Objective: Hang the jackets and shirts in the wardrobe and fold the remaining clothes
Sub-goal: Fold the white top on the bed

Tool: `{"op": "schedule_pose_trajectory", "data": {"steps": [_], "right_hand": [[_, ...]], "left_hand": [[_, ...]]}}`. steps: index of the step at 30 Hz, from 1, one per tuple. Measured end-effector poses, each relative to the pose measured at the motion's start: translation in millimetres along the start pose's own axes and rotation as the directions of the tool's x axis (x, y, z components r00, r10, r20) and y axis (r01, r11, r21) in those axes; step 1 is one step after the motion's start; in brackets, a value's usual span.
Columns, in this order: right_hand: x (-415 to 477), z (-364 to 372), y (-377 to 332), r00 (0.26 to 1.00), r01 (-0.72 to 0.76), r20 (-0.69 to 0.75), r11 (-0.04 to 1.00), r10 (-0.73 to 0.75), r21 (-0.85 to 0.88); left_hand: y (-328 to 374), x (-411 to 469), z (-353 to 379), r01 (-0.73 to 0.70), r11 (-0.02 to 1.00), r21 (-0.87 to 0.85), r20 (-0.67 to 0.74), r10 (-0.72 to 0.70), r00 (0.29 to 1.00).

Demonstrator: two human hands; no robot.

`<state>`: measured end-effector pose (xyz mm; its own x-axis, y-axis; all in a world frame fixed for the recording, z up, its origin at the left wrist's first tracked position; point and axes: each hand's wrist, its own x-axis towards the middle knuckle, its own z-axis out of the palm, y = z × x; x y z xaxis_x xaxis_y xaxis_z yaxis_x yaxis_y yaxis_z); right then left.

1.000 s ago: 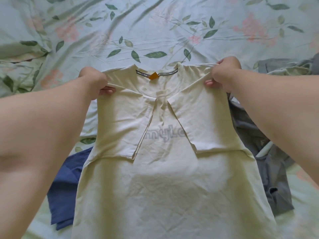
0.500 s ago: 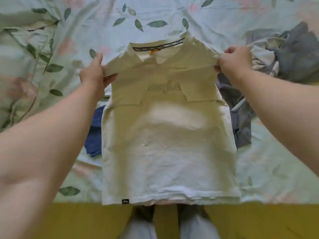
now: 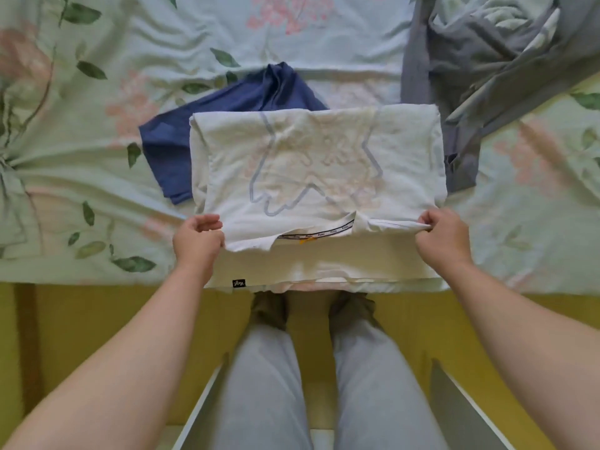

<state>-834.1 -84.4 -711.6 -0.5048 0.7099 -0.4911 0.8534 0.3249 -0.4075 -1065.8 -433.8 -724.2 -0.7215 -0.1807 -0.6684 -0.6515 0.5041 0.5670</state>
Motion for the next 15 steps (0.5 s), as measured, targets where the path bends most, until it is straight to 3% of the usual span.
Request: {"op": "schedule_pose_trajectory", "data": {"steps": [3,5,7,10,12,15], "right_hand": [[-12,23,24,0.999,-0.046,0.008,0.997,0.047,-0.060],[-16,32,32,0.995,-0.015,0.093,0.992,0.027,-0.126],[-18,39,34,0.977,0.071,0.213,0.937,0.005,-0.343],[-25,43,26,0.971,0.163,0.240,0.726,0.003,-0.669],[-31,48,15,0.969,0.203,0.242,0.683,-0.039,-0.701],[-40,59,2,0.919,0.379,0.342,0.673,-0.195,-0.635]], "left_hand": [[-33,1,-3,-0.034,0.989,0.141,0.007,0.034,0.999],[-44,3,-5,-0.157,0.927,0.340,0.075,0.140,0.987],[-52,1,-6,-0.308,0.749,0.587,0.174,0.255,0.951],[-60,-11,-2,-0.387,0.282,0.878,0.241,0.438,0.866],[-63,-21,4,-0.493,0.142,0.858,0.370,0.494,0.786],[-69,-33,17,-0.717,-0.012,0.697,0.644,0.450,0.618]]}}
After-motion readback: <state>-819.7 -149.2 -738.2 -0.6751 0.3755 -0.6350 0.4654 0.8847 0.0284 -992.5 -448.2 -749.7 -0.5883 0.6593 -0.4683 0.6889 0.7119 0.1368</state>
